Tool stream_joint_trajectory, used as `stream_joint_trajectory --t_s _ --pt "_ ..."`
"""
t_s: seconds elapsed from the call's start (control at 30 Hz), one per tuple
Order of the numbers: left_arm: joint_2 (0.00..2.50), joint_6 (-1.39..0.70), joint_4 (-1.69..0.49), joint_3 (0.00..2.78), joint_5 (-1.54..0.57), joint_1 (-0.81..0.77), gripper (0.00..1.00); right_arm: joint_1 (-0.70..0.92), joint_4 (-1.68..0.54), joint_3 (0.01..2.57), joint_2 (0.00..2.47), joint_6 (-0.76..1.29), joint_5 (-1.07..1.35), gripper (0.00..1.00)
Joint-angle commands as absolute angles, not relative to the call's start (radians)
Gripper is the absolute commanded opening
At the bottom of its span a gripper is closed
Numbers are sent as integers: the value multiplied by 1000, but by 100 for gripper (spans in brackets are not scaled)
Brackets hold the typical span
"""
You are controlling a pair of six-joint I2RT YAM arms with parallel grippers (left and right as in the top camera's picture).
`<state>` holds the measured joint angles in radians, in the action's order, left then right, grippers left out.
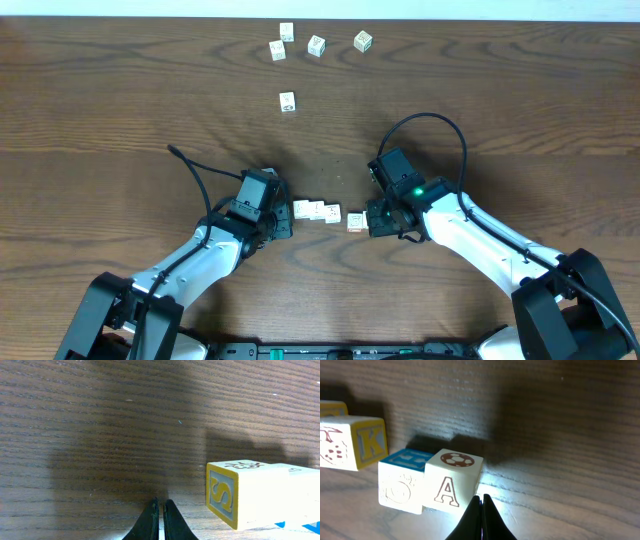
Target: Lift 5 blocks
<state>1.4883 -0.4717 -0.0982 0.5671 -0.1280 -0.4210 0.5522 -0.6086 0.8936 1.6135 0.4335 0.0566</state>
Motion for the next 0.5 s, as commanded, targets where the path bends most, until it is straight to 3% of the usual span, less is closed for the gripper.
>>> stream_joint_trajectory --t_s 0.0,0.47 --pt "1475 -465 -104 562 -115 -422 7 560 -588 886 1623 456 80 1" --pt "1475 -465 -104 562 -115 -422 7 574 -553 886 1623 456 91 1"
